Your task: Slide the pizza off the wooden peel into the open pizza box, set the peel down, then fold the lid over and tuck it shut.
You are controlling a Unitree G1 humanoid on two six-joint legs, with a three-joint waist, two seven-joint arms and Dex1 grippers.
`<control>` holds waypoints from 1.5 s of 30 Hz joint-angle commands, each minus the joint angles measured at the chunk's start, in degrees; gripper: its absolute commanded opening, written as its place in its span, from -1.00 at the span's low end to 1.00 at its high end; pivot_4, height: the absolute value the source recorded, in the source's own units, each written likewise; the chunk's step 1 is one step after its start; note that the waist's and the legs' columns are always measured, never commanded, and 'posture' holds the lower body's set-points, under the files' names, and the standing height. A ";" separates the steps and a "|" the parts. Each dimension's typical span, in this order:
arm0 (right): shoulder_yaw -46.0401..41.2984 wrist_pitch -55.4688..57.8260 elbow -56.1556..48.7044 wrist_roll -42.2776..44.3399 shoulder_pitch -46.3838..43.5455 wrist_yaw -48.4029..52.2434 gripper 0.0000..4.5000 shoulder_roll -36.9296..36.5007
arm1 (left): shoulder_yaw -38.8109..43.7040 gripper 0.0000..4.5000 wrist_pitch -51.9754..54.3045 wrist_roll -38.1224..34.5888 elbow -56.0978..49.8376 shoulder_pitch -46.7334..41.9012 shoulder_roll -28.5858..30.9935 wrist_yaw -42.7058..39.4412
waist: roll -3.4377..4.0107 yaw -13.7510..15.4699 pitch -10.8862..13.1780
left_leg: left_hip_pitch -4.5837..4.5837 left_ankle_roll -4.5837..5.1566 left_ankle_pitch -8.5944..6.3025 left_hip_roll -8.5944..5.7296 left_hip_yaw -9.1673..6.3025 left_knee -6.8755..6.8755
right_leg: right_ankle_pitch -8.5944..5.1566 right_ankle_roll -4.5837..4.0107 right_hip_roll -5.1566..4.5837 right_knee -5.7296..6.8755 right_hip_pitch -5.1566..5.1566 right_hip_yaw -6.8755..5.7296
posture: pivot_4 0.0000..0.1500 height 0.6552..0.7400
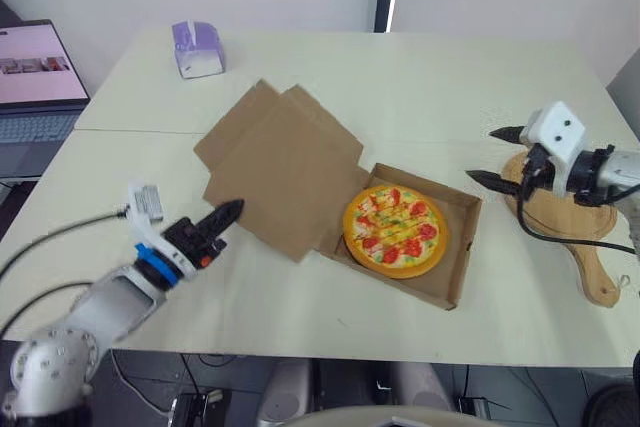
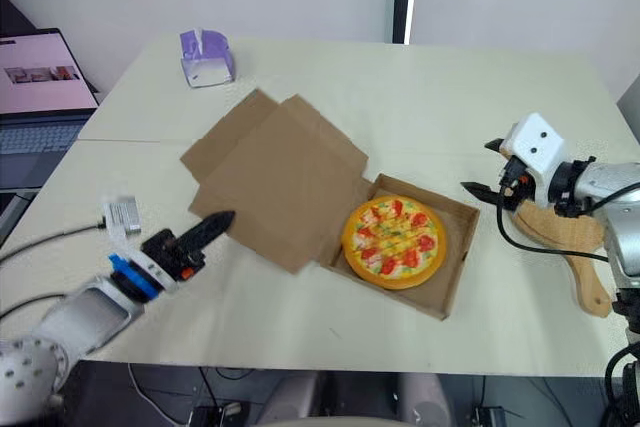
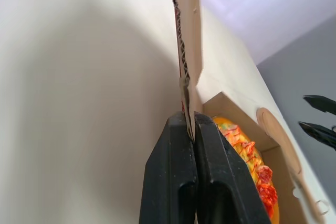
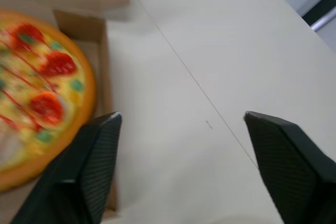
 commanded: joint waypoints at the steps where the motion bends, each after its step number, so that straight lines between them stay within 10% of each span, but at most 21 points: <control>1: 3.69 -6.63 4.83 -5.69 -3.15 0.27 0.08 0.30 | -2.35 -1.00 -0.23 10.56 2.47 -6.82 4.34 -10.33 | 0.00 -0.09 0.00 | -0.13 -0.01 0.00 0.00 0.01 0.00 | 0.01 0.01 0.00 0.00 -0.15 0.00 | 1.00 0.65; 9: 9.82 -15.28 12.13 -7.77 -4.46 9.16 -0.98 2.54 | -7.40 -1.00 -0.87 24.88 12.58 -19.69 6.12 -25.74 | 0.00 -0.71 0.00 | -0.56 -0.06 0.04 0.02 -0.01 -0.06 | 0.05 -0.02 -0.03 0.07 -0.73 -0.07 | 1.00 0.65; 36: 1.67 12.12 -30.33 7.22 20.73 6.70 -0.98 1.63 | -17.26 -1.00 -30.68 59.74 54.84 -52.99 -3.12 -64.44 | -0.09 -0.99 0.05 | -0.62 -0.06 0.03 -0.04 -0.07 0.14 | 0.10 0.06 -0.09 0.22 -0.73 -0.13 | 1.00 0.65; 40: -4.19 10.08 -21.24 6.13 13.61 -0.60 -0.98 4.97 | -16.70 -1.00 -32.90 60.72 55.74 -54.19 -4.54 -65.30 | -0.15 -1.17 0.07 | -0.62 -0.05 0.03 -0.08 -0.05 0.16 | 0.14 0.14 -0.11 0.23 -0.72 -0.08 | 1.00 0.65; 45: -11.12 12.32 -12.00 13.32 0.56 -5.29 -0.43 12.32 | -16.44 -1.00 -33.95 61.66 55.41 -54.79 -5.57 -65.63 | -0.24 -1.18 0.12 | -0.60 -0.06 0.05 -0.08 0.02 0.21 | 0.30 0.17 -0.09 0.26 -0.74 0.02 | 1.00 0.65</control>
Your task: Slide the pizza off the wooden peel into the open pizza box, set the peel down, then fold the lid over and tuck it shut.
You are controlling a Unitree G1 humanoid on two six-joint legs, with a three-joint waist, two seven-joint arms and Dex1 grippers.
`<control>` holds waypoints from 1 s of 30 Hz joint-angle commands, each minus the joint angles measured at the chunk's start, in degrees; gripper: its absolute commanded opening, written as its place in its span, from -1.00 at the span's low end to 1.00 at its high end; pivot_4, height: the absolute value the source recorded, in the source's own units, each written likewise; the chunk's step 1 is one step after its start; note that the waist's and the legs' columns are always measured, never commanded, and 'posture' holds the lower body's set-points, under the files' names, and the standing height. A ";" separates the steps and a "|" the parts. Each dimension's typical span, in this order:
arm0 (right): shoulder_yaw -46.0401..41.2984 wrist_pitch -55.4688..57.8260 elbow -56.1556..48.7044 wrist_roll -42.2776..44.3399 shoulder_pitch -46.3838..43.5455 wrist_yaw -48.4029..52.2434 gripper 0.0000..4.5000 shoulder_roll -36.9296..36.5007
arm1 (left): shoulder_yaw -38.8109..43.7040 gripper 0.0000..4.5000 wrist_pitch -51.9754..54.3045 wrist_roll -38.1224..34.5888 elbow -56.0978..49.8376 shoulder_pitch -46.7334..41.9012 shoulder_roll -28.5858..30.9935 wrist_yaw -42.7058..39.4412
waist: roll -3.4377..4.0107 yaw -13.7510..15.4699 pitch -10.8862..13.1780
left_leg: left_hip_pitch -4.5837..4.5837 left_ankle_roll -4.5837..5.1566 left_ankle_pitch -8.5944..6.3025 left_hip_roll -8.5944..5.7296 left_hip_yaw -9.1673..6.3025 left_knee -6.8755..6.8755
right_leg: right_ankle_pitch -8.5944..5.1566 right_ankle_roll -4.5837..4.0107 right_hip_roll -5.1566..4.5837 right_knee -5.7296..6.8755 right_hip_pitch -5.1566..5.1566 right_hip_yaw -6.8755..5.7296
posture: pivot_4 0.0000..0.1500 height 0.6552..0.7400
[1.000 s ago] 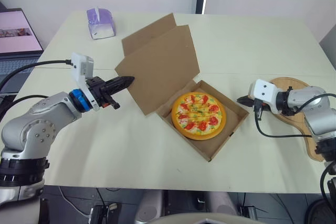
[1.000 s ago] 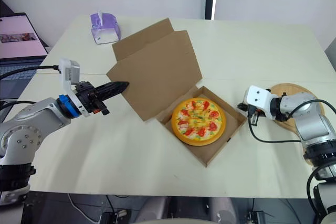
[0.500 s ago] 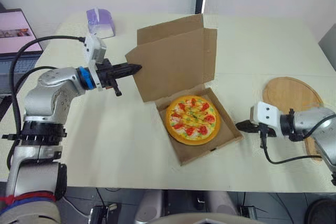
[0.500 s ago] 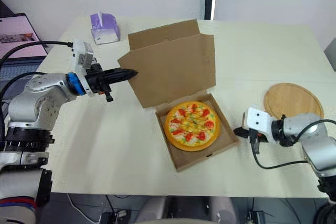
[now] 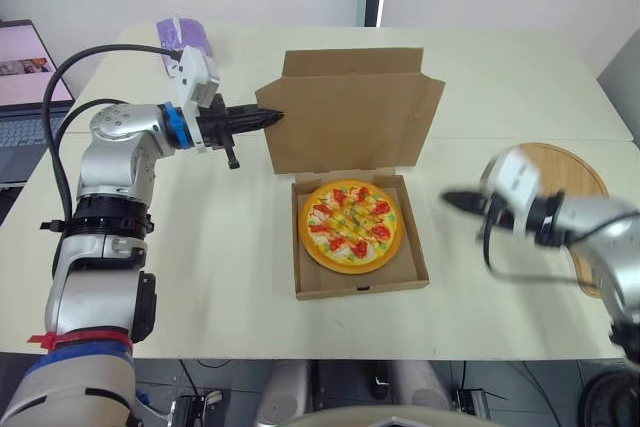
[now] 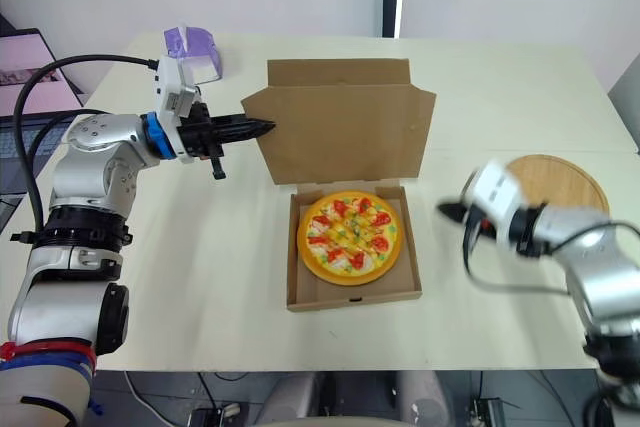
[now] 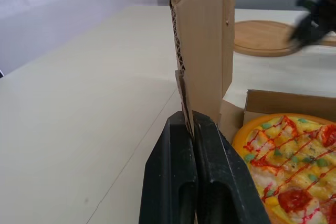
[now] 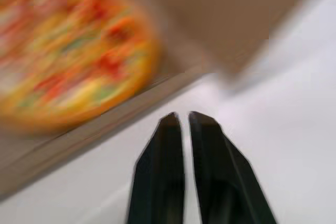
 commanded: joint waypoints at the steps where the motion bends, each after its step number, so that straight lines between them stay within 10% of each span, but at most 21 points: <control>1: -3.73 1.28 2.10 5.14 -4.75 -1.31 -0.26 2.50 | 2.38 -1.00 -1.69 0.32 -1.10 -1.74 0.06 -0.28 | 0.00 0.01 0.00 | -0.01 0.00 0.00 0.01 -0.04 -0.03 | -0.01 -0.01 0.01 0.02 -0.02 -0.04 | 1.00 0.65; 7: -2.61 4.74 6.51 7.25 -11.28 -3.78 0.68 6.32 | 2.79 -1.00 -1.65 0.99 -1.49 -2.54 -0.61 -0.51 | 0.00 0.09 0.00 | -0.69 0.02 -0.01 -0.10 -0.07 0.07 | 0.01 0.00 -0.10 0.07 -0.59 -0.07 | 1.00 0.65; 17: -0.03 5.54 11.65 6.77 -17.00 -6.69 0.68 10.42 | 2.87 -1.00 -2.14 2.29 -1.06 -2.92 -0.94 -1.19 | 0.00 0.05 0.00 | -0.88 0.05 0.01 -0.17 -0.03 0.52 | 0.01 0.00 -0.16 0.71 -0.90 0.02 | 1.00 0.65; 30: -0.13 4.06 8.16 5.28 -15.38 -9.52 -0.98 10.16 | 2.58 -1.00 -1.18 3.44 -2.71 -3.61 -1.66 1.94 | 0.00 0.02 0.00 | -0.92 0.09 -0.01 -0.17 -0.03 0.71 | 0.01 0.00 -0.16 0.79 -0.90 0.03 | 1.00 0.65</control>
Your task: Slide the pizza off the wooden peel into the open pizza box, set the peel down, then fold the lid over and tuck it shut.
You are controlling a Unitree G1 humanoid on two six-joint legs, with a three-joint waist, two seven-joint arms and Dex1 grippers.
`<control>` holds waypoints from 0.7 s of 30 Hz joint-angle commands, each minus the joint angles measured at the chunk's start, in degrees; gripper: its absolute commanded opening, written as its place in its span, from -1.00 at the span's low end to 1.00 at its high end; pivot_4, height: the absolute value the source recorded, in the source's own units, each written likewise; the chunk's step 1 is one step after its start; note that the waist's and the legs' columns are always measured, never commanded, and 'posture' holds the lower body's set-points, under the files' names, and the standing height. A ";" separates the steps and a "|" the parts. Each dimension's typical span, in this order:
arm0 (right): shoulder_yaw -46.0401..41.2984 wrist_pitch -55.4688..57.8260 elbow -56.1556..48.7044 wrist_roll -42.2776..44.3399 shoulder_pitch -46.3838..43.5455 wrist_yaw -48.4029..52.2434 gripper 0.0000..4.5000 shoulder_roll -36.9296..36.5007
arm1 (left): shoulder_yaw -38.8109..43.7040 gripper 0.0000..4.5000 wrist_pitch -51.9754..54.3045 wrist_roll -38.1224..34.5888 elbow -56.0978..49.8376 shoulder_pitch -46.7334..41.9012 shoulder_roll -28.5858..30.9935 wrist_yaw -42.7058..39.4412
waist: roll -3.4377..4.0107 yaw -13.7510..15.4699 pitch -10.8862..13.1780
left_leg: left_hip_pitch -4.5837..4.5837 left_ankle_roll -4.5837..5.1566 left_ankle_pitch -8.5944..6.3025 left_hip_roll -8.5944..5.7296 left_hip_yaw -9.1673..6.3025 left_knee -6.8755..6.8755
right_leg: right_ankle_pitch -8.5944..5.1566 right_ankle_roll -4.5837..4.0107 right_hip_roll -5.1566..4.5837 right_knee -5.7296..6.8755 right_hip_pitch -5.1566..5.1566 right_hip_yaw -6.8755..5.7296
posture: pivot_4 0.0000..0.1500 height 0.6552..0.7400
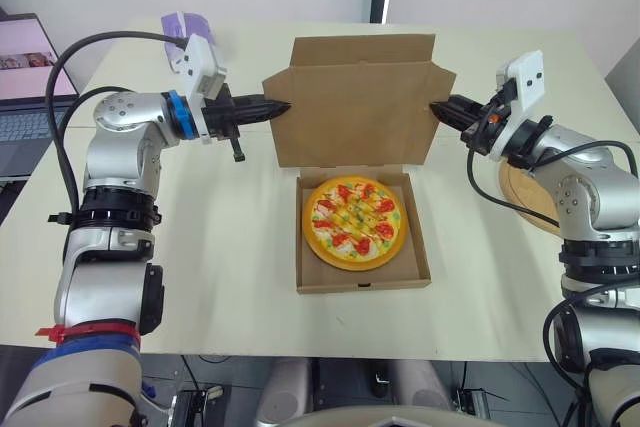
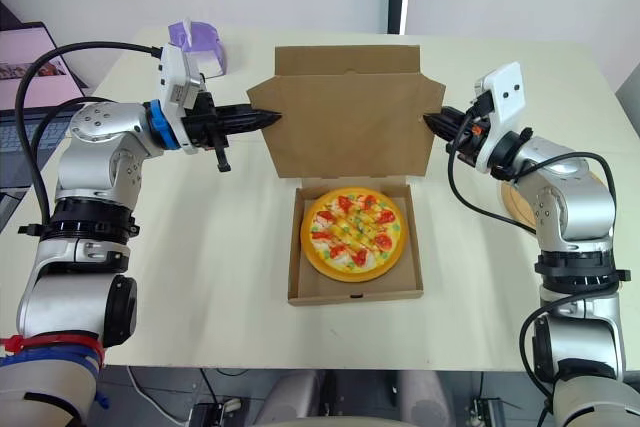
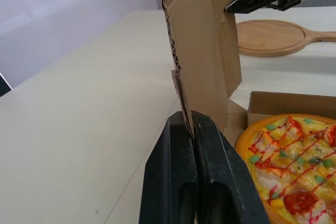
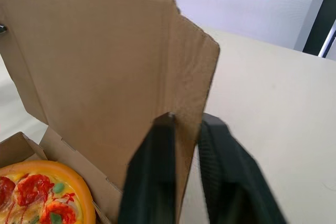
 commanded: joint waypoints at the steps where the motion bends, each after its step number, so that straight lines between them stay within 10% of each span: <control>1: -1.50 -0.59 -4.47 -0.52 0.31 -2.10 -0.98 -1.15 | 1.17 -1.00 0.00 1.35 -2.93 -2.17 -0.16 3.31 | 0.00 0.02 0.00 | -0.01 0.00 0.00 0.00 -0.01 0.02 | 0.00 0.00 0.00 0.00 0.00 0.00 | 1.00 0.65; 21: -2.83 11.76 -34.48 -8.82 11.85 -27.92 -0.98 4.19 | -0.82 -1.00 13.13 6.11 -16.47 -3.88 -20.80 31.87 | 0.00 -0.01 0.00 | -0.06 0.03 -0.02 -0.01 0.00 0.12 | 0.01 0.01 0.01 0.08 -0.02 0.08 | 1.00 0.65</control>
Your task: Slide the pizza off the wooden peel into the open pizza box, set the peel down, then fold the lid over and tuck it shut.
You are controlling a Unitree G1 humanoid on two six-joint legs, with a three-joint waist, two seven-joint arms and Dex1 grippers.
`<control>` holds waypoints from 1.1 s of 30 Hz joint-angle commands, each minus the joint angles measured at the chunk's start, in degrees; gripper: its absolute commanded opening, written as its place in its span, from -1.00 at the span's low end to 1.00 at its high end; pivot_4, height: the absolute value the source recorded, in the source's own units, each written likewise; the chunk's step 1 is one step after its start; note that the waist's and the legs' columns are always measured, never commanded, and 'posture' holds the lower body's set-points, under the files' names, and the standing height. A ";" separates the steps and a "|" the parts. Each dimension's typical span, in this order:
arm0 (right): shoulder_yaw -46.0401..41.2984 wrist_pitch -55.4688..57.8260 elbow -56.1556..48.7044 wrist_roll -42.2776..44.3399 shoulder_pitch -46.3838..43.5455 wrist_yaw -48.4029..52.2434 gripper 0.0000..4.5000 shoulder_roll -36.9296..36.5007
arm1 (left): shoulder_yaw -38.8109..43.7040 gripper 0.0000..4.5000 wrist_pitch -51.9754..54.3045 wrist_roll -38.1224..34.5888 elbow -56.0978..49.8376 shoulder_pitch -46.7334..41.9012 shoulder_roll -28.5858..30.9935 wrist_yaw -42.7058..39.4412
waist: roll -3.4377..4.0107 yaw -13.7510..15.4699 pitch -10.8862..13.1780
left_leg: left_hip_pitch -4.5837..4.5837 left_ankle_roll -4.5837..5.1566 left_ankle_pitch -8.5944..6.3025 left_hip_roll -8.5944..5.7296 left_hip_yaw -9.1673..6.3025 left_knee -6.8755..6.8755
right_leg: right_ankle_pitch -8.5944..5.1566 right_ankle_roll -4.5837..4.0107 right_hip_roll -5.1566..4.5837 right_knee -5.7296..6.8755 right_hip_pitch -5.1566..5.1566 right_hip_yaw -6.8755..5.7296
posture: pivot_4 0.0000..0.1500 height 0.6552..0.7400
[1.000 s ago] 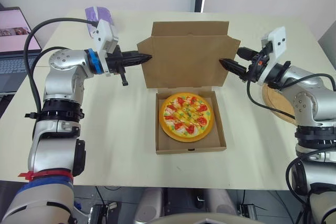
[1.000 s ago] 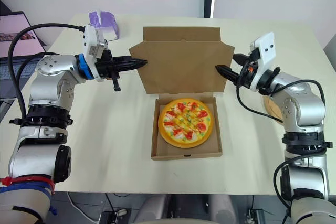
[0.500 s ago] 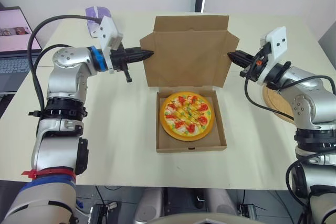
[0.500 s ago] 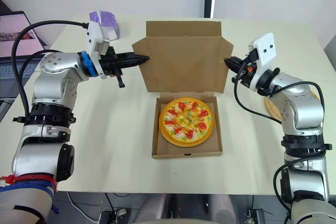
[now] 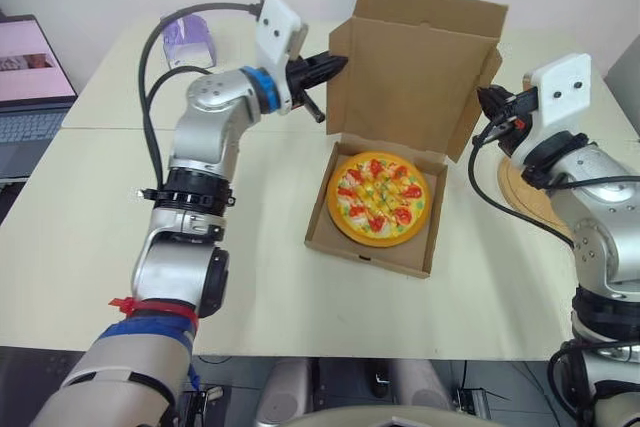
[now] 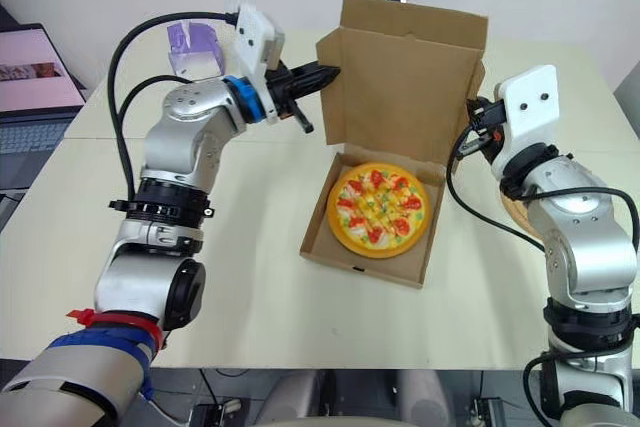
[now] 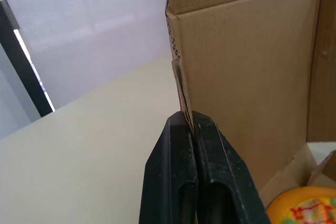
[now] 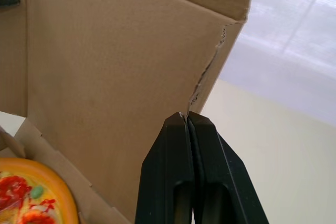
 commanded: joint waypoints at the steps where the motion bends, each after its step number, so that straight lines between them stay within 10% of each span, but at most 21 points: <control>1: 0.04 1.82 -6.26 -0.39 0.53 -3.34 -0.98 2.31 | -0.22 -1.00 3.68 -0.91 -11.53 3.27 -2.89 5.43 | 0.00 -0.03 0.00 | 0.00 0.00 0.00 0.00 0.00 0.00 | 0.00 0.00 0.00 0.01 0.00 0.00 | 1.00 0.65; 33: 0.72 9.36 -16.83 3.66 7.52 -6.05 -0.98 10.23 | 3.08 -1.00 13.05 -10.25 -44.29 28.25 -9.78 20.27 | 0.00 0.05 -0.02 | 0.10 -0.01 0.00 0.00 -0.01 0.04 | 0.00 0.01 0.00 0.00 0.10 0.02 | 1.00 0.65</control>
